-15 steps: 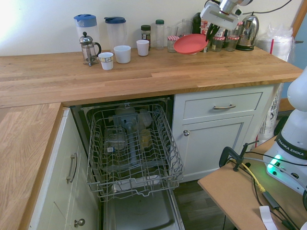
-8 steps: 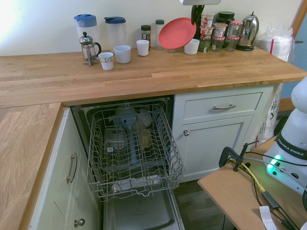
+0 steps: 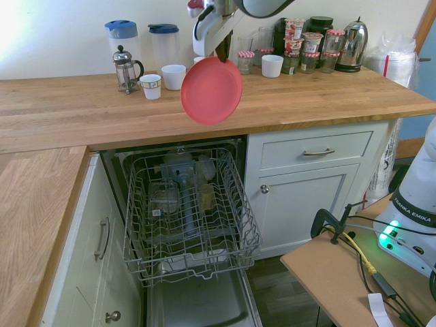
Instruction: Put the plate in the dishwasher
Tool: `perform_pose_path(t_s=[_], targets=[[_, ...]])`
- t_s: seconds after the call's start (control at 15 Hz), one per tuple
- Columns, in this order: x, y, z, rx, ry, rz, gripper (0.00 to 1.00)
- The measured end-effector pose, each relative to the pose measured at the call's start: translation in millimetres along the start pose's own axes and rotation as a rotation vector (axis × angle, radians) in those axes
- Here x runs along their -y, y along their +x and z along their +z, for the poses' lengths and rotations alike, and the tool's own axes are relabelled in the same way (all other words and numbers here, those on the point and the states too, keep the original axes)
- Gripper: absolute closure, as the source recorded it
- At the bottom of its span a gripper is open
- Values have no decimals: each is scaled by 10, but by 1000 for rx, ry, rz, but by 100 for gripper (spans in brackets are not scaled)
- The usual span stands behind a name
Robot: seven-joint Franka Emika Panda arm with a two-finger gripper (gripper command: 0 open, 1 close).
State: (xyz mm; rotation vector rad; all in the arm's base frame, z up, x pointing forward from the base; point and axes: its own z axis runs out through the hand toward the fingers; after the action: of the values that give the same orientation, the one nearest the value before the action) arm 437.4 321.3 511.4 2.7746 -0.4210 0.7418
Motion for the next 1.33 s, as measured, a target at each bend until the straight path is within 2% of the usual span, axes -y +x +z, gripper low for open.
perform_pose_path(t_s=[0.33, 0.47, 0.53, 0.67, 0.87, 1.0, 1.33], targets=[[518, -755, -169, -79, -49, -311, 100], [697, -854, -108, -117, -69, -436, 100], [898, -829, -80, -132, -85, -550, 100], [923, -820, -99, -172, -128, -645, 100], [1135, -1046, -111, -241, -162, -715, 100], [1342, -1303, -138, -287, -177, -726, 100], [1861, -1977, -24, -337, -324, -606, 100]])
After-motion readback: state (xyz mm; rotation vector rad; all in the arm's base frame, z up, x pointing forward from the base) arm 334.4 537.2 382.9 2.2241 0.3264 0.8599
